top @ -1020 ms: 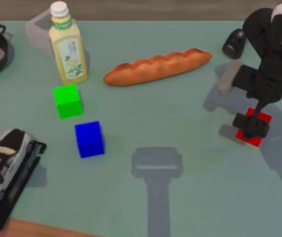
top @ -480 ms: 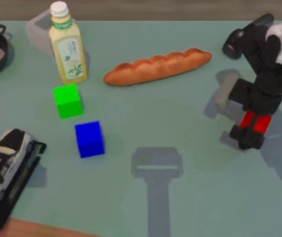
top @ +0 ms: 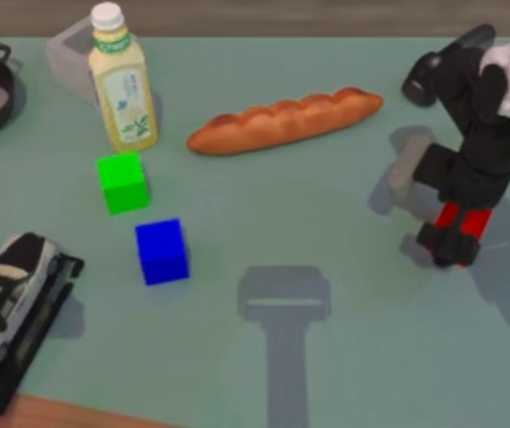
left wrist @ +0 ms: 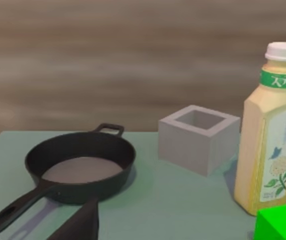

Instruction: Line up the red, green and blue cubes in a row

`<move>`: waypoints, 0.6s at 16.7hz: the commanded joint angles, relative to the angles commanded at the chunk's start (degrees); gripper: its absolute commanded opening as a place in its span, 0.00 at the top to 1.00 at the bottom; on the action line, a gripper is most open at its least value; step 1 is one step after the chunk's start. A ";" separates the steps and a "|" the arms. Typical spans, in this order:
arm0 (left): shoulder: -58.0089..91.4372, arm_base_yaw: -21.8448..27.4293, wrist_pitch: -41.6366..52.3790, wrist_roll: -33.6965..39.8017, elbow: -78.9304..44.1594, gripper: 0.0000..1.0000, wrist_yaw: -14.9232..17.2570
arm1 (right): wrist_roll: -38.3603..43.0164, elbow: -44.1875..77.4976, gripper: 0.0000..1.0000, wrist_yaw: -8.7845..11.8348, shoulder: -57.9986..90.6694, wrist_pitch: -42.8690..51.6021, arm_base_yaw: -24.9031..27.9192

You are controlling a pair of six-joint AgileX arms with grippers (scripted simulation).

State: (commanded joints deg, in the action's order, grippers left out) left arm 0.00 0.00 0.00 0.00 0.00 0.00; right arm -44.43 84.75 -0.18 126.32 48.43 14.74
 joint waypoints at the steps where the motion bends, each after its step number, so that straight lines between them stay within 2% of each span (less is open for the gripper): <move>1: 0.00 0.00 0.00 0.00 0.00 0.00 0.00 | 0.00 0.00 0.75 0.00 0.00 0.00 0.00; 4: 0.00 0.00 0.00 0.00 0.00 0.00 0.00 | 0.00 0.00 0.98 0.00 0.00 0.00 0.00; 10: 0.00 0.00 0.00 0.00 0.00 0.00 0.00 | 0.00 0.00 1.00 0.00 0.00 0.00 0.00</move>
State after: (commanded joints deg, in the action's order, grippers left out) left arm 0.00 0.00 0.00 0.00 0.00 0.00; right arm -44.43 84.75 -0.18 126.32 48.43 14.74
